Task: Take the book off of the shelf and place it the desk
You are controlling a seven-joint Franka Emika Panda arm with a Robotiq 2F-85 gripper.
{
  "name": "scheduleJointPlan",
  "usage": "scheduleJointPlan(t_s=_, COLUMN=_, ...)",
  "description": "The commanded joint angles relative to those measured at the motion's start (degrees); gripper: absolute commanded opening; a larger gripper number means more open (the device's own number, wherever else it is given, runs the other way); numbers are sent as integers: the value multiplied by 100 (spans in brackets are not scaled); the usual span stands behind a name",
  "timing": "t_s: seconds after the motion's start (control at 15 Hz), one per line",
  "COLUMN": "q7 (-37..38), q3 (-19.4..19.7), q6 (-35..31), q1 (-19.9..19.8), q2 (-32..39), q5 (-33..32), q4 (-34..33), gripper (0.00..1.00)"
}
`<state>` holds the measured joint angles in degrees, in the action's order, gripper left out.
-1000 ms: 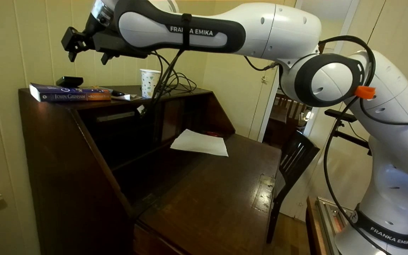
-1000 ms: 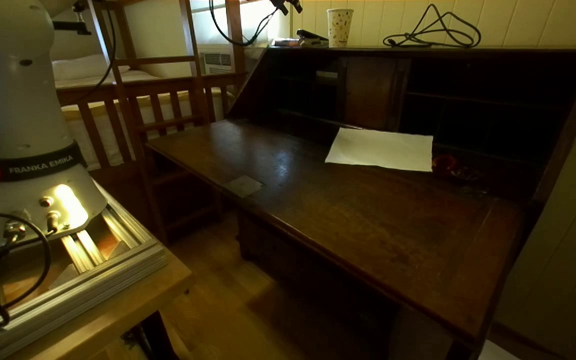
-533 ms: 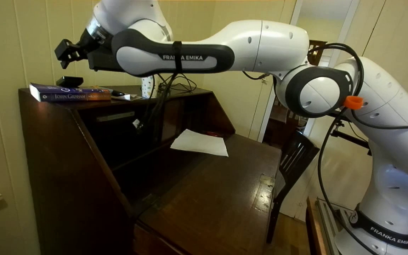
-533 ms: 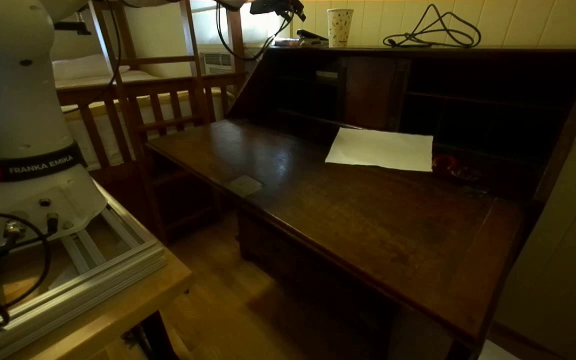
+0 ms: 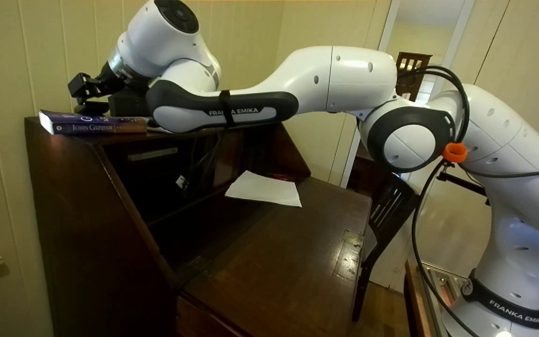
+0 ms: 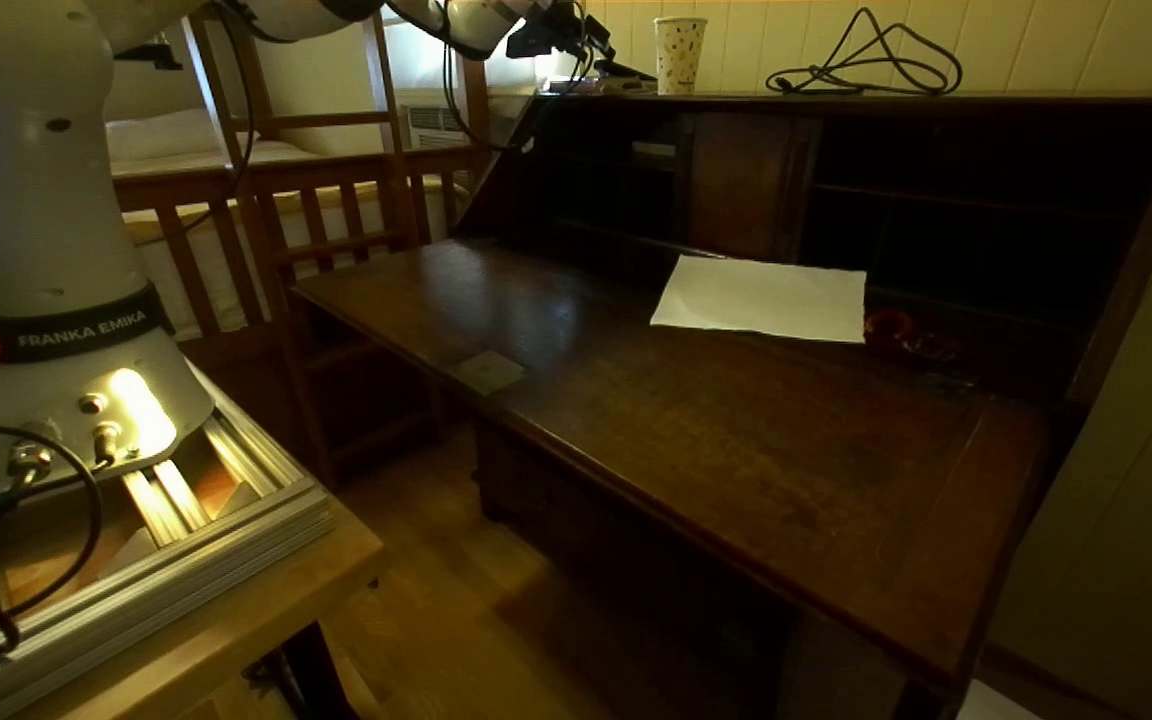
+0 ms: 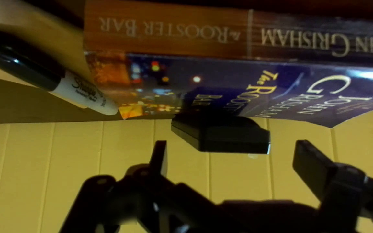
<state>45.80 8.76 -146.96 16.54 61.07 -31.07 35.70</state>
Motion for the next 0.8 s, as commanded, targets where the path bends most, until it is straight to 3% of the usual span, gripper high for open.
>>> scheduleJointPlan(t_s=0.0, q7=680, q3=448, q6=12, q1=200, q2=211, q5=-221, q4=-314, gripper=100)
scheduleJointPlan(t_s=0.73, q7=1668, q3=1415, q6=349, q1=613, q2=384, q5=-349, q4=-318, gripper=100)
